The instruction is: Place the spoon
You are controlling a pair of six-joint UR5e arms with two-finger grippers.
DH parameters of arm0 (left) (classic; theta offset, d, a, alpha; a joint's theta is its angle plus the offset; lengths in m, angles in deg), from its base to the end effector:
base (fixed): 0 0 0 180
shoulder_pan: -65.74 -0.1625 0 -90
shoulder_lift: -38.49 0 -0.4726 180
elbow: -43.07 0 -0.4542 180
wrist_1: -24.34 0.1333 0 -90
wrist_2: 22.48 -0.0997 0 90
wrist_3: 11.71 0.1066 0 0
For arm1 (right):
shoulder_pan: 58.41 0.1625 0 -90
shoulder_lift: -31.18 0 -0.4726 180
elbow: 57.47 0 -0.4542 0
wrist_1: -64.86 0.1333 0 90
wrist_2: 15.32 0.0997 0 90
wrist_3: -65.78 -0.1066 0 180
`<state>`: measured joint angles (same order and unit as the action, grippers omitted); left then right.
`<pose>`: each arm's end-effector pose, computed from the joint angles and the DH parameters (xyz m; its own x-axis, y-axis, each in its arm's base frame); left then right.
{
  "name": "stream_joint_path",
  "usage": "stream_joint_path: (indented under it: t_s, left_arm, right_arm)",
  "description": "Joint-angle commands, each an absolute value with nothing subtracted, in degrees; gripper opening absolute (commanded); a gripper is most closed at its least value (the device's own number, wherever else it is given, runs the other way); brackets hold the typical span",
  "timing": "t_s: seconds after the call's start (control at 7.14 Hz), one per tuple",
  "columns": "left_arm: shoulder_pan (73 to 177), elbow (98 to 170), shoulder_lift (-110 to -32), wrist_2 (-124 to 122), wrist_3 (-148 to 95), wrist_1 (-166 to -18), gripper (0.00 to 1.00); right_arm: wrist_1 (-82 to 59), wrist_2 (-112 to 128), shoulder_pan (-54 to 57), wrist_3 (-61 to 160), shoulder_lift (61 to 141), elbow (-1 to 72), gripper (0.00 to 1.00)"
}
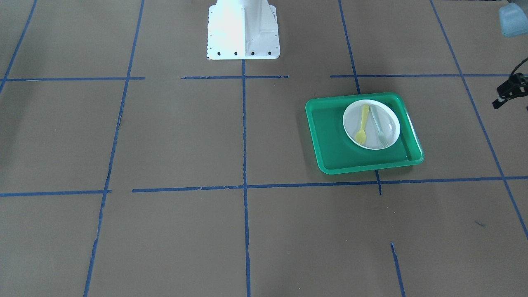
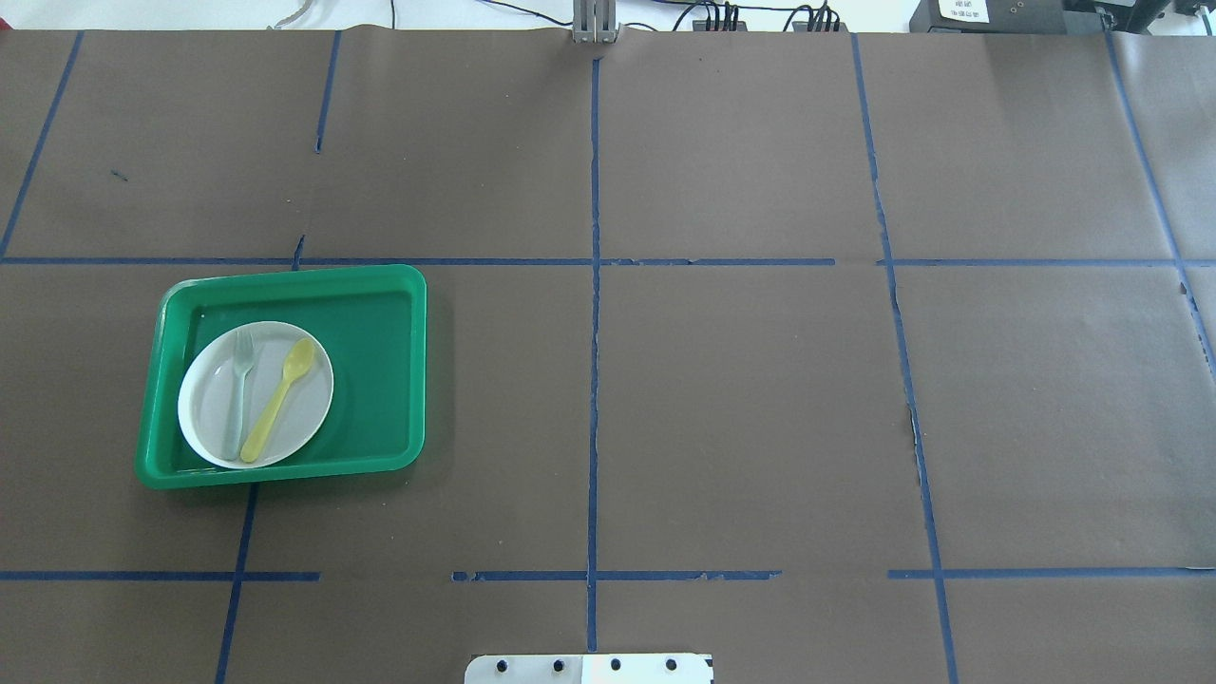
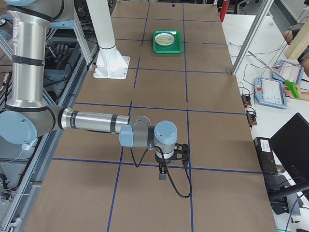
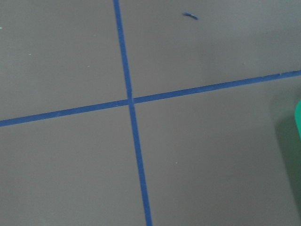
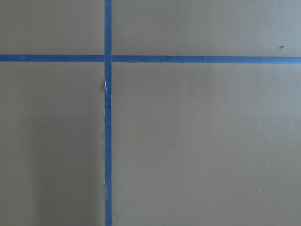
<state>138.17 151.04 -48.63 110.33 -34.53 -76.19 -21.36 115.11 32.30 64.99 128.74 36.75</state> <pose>0.1045 -0.5318 0.5437 0.6685 0.1289 -0.7325 -0.0140 0.9869 0.1609 0.0703 -0.4907 0.7378 0.7610 0.0182 0.6485 -0.0229 0.9997 -0.0013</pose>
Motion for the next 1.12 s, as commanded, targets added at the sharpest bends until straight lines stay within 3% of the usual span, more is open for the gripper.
stream_joint_path:
  t_s: [0.0,0.84,0.98]
  left_arm:
    - [128.62,153.37,-53.16,109.36,-51.54,-76.3,1.0]
    - [111.37,145.91,-62.41,98.64,-63.74,-79.61,1.0]
    - [109.96,144.33,-62.41,98.2,-64.27,-82.42,0.92]
  right_arm:
    - [-21.36,115.11,32.3,64.98,128.74,36.75,1.0]
    - [-21.36,115.11,32.3,65.07,128.74,36.75,1.0]
    - [-21.36,115.11,32.3,64.99,128.74,36.75,1.0]
